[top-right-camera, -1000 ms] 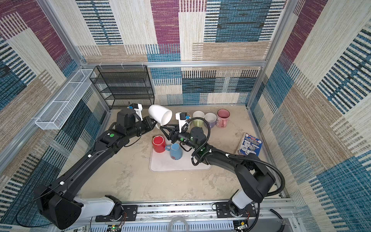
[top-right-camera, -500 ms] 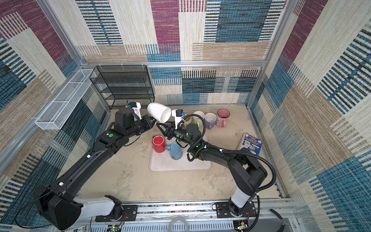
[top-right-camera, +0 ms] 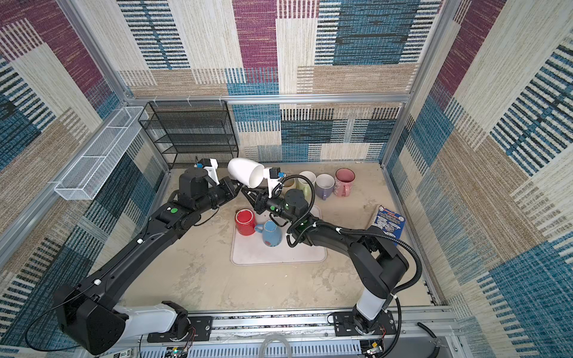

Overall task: Turn the mug right side up
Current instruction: Place the mug at the top-center of the table.

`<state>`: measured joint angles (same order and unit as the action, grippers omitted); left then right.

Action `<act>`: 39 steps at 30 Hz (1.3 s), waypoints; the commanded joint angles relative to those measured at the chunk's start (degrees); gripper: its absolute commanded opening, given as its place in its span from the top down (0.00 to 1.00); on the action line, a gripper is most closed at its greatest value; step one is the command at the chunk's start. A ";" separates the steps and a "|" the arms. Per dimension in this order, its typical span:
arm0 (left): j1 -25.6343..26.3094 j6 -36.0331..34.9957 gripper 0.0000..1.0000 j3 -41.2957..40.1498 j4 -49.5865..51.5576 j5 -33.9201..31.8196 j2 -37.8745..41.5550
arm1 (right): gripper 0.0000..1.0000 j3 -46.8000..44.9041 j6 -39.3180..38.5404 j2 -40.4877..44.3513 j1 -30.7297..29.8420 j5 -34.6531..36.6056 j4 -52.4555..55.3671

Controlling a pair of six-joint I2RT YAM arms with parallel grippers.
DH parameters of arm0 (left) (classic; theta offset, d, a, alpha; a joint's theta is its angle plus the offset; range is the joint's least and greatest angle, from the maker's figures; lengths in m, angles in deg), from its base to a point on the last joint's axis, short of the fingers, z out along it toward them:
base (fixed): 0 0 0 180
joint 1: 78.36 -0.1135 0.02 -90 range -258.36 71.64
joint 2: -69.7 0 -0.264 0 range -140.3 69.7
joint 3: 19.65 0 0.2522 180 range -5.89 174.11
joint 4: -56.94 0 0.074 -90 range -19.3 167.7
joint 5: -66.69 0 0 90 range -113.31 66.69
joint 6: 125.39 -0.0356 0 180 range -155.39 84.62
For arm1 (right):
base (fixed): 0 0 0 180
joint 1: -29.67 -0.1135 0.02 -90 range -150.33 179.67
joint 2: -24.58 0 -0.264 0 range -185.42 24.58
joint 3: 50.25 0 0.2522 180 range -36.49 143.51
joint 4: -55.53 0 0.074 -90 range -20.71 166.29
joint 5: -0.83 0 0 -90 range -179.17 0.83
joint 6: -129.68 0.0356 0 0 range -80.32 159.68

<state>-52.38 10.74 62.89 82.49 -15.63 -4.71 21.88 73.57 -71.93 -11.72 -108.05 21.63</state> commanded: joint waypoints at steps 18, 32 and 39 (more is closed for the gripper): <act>0.04 -2.86 0.64 -4.96 -1.42 -2.06 4.38 | 1.00 -1.51 -0.78 2.27 -0.01 3.97 -1.72; 0.04 -10.79 0.22 -5.89 9.01 -9.06 11.34 | 1.00 12.67 -11.01 1.16 -0.01 9.09 35.44; 0.04 -17.88 0.04 -5.58 19.22 -11.10 15.45 | 1.00 25.98 -18.62 -4.86 -0.01 10.58 55.84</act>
<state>-52.36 -1.76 56.90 95.93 -24.83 9.62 43.63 60.34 -75.14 -11.61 -98.93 68.90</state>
